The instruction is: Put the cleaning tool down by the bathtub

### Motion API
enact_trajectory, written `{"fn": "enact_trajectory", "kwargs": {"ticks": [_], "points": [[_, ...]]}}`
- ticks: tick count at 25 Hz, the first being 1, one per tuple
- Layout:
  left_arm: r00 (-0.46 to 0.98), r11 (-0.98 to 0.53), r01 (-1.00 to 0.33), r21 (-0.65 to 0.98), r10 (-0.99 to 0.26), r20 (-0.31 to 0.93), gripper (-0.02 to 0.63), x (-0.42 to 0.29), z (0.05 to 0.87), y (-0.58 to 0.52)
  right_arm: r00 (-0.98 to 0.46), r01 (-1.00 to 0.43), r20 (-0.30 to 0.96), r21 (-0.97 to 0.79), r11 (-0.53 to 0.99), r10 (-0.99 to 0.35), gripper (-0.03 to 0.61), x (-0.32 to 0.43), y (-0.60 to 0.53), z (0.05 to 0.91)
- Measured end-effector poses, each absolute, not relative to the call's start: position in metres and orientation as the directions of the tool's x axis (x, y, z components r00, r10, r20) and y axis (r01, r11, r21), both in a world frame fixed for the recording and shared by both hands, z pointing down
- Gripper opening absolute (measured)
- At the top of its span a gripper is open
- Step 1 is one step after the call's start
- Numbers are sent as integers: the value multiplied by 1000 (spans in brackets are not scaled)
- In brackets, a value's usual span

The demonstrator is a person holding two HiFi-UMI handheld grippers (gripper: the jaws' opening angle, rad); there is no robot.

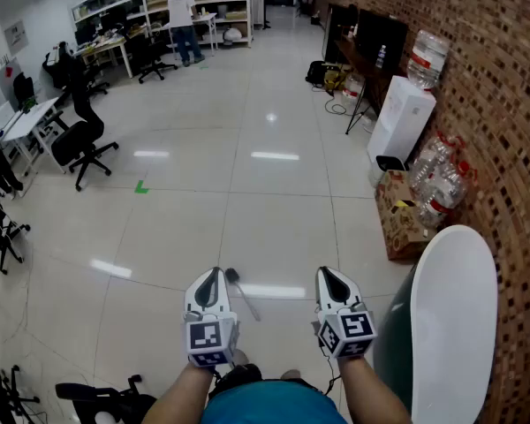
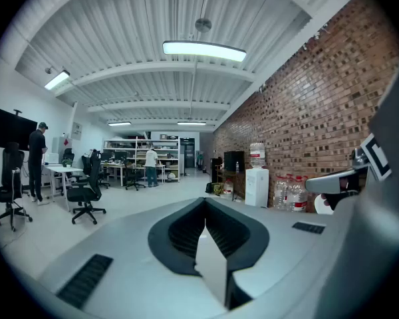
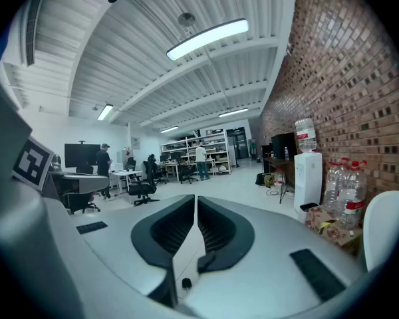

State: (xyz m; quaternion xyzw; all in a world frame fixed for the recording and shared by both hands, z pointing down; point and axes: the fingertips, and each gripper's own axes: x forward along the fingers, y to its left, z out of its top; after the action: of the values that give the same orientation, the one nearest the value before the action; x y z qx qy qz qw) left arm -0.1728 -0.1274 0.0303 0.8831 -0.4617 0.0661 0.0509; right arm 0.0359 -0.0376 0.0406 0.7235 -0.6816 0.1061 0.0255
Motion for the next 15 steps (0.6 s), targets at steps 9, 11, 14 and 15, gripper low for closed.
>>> {"fn": "enact_trajectory", "kwargs": {"ticks": [9, 11, 14, 15], "points": [[527, -533, -846, 17, -830, 182, 4, -243, 64, -238, -83, -994, 255, -85, 63, -963, 76, -43, -145, 79], [514, -522, -853, 6, -837, 189, 3, -252, 70, -250, -114, -993, 271, -69, 99, -956, 78, -53, -165, 84], [479, -495, -868, -33, -854, 202, 3, -261, 82, -262, -173, -985, 298, -69, 160, -939, 78, -65, -193, 101], [465, -484, -874, -47, -861, 205, 3, -264, 84, -267, -196, -981, 307, -74, 182, -931, 78, -69, -202, 109]]}}
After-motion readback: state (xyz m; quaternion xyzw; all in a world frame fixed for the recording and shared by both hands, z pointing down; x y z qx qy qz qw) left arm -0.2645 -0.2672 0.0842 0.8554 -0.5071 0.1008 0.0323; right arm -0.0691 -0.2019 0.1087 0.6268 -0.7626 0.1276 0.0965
